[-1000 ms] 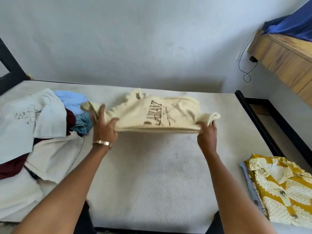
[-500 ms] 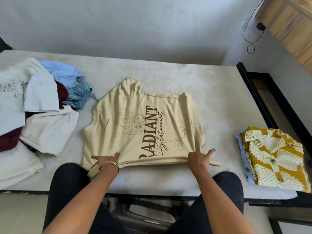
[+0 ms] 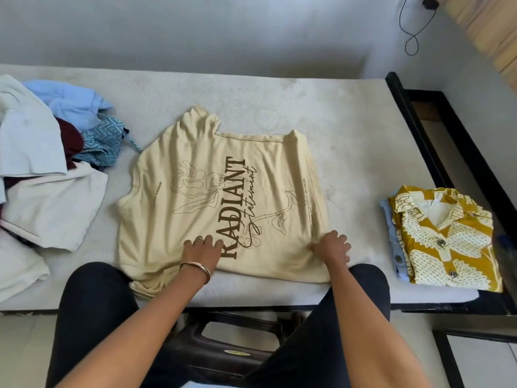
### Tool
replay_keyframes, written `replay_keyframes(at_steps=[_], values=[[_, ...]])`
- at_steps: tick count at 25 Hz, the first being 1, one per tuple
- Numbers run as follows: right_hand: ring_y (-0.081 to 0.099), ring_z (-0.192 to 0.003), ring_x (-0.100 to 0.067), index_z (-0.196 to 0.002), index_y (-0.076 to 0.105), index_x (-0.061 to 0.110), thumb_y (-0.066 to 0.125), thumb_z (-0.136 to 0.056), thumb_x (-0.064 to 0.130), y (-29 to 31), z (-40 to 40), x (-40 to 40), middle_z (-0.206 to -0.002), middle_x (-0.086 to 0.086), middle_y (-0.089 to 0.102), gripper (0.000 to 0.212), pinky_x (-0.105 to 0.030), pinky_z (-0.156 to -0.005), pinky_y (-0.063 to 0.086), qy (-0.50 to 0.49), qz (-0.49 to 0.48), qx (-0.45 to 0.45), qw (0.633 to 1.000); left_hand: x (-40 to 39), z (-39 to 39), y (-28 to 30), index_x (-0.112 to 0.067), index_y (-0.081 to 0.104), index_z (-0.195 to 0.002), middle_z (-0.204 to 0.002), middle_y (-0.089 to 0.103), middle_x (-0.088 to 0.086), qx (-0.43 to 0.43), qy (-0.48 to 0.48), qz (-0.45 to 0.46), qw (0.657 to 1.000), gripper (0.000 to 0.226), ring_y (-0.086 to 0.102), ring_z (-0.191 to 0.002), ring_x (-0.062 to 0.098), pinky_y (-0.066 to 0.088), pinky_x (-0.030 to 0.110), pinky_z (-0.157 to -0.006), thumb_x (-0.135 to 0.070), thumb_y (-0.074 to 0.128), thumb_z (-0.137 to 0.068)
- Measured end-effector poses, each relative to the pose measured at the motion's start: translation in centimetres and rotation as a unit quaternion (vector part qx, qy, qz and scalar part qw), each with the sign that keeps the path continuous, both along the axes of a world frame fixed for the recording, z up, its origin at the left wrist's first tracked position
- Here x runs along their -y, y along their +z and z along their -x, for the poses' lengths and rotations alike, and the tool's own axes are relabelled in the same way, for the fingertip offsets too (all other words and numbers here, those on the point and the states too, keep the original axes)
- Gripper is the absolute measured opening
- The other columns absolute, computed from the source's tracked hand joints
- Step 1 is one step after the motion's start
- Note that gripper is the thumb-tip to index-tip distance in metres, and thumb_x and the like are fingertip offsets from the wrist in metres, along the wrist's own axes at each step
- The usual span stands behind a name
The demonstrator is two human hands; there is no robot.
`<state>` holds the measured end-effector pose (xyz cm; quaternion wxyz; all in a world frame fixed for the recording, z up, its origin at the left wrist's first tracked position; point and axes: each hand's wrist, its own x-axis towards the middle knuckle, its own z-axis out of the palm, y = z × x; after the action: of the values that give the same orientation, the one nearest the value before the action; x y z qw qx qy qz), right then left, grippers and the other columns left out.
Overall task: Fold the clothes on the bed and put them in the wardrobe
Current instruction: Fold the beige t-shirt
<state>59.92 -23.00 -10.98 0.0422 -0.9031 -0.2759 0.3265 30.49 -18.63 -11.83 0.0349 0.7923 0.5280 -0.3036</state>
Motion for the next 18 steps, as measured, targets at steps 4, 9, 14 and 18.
replay_keyframes(at_steps=[4,9,14,18], values=[[0.054,-0.100,-0.034,-0.105,0.050,0.003,0.055,-0.092,0.006,-0.1,-0.8,0.7,-0.117,-0.018,0.055,0.014,-0.045,-0.090,0.043,-0.050,-0.046,0.000,0.998,1.0,-0.2,-1.1,-0.025,0.027,-0.140,-0.128,0.043,0.008,0.027,0.030,0.009,0.999,0.068,0.047,-0.117,0.028,0.047,0.043,-0.086,-0.005,0.060,-0.084],[0.044,-0.118,-0.040,-0.123,0.051,-0.004,0.048,-0.093,-0.005,0.4,-3.3,0.1,-0.130,-0.027,0.043,0.031,-0.045,-0.090,0.046,-0.050,-0.041,0.141,0.988,0.9,1.5,-1.6,-0.040,0.020,-0.149,-0.110,0.049,0.004,0.141,-0.005,0.106,0.984,0.081,0.051,-0.103,0.026,0.043,0.030,-0.082,0.008,0.040,-0.087],[0.029,-0.132,-0.036,-0.136,0.041,0.014,0.062,-0.090,0.012,-0.5,1.6,0.5,-0.141,-0.018,0.035,0.050,-0.053,-0.104,0.034,0.249,-0.012,0.198,0.948,1.1,3.7,-1.2,-0.024,0.067,-0.117,-0.087,0.060,-0.002,0.408,0.186,0.083,0.890,0.037,0.055,-0.068,0.010,0.047,0.014,-0.067,-0.003,0.054,-0.089],[0.031,-0.126,-0.027,-0.122,0.050,0.022,0.074,-0.079,0.050,-1.3,7.6,-0.1,-0.133,-0.006,0.040,0.056,-0.046,-0.103,0.029,0.476,-0.044,-0.028,0.878,-0.8,6.8,-1.1,-0.015,0.058,-0.124,-0.128,0.044,0.019,0.336,0.443,-0.152,0.817,0.043,0.045,-0.116,0.038,0.042,0.045,-0.095,-0.010,0.067,-0.082]])
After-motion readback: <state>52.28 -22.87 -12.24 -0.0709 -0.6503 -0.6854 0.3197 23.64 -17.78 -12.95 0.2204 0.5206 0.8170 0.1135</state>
